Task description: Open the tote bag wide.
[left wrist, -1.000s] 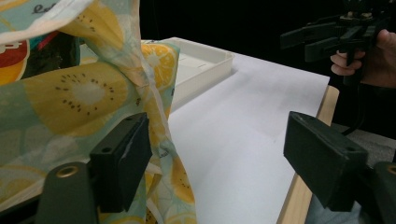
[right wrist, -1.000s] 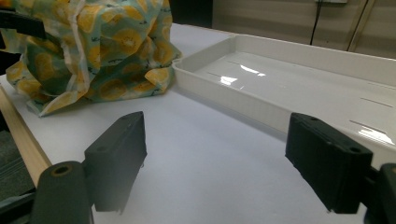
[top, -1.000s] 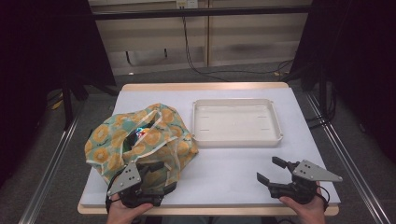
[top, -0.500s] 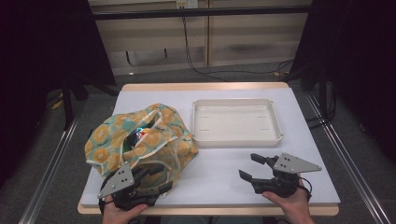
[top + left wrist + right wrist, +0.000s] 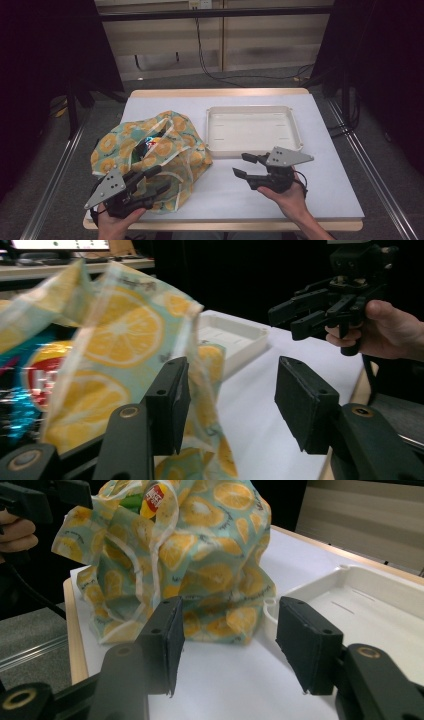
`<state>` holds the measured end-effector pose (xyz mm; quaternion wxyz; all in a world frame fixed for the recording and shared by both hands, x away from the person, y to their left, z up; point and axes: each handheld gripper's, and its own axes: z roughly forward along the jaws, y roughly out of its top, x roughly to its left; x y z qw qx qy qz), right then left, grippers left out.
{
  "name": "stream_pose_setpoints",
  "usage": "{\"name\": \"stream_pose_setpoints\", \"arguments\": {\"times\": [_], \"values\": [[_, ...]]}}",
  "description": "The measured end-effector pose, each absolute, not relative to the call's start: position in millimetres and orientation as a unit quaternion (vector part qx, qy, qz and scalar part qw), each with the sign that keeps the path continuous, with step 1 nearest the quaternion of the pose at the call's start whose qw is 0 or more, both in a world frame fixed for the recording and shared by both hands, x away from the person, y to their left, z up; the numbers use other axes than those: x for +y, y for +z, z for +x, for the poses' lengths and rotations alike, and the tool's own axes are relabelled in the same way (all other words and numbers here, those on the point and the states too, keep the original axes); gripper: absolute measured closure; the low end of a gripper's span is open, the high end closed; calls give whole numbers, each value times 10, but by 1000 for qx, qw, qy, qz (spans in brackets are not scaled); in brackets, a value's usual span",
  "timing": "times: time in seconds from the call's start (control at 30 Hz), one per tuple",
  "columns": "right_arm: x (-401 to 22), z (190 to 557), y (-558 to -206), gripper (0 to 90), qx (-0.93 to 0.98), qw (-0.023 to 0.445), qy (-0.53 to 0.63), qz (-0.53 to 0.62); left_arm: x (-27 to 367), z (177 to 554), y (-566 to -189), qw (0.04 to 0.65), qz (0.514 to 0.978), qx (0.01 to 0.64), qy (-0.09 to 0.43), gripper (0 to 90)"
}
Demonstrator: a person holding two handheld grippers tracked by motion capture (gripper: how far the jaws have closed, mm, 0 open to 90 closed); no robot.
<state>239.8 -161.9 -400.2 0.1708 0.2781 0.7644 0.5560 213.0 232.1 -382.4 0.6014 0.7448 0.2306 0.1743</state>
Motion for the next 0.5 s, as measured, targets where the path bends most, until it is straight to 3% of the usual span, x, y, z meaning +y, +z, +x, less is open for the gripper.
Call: {"name": "stream_pose_setpoints", "arguments": {"times": [0.2,0.5], "values": [[-1361,2636,-3909,488,766,154,565,264,2432,2186,-3744,604,738,239,183,520],[-979,2767,-3817,455,772,135,575,233,2719,2243,-3746,593,731,270,201,467]]}}
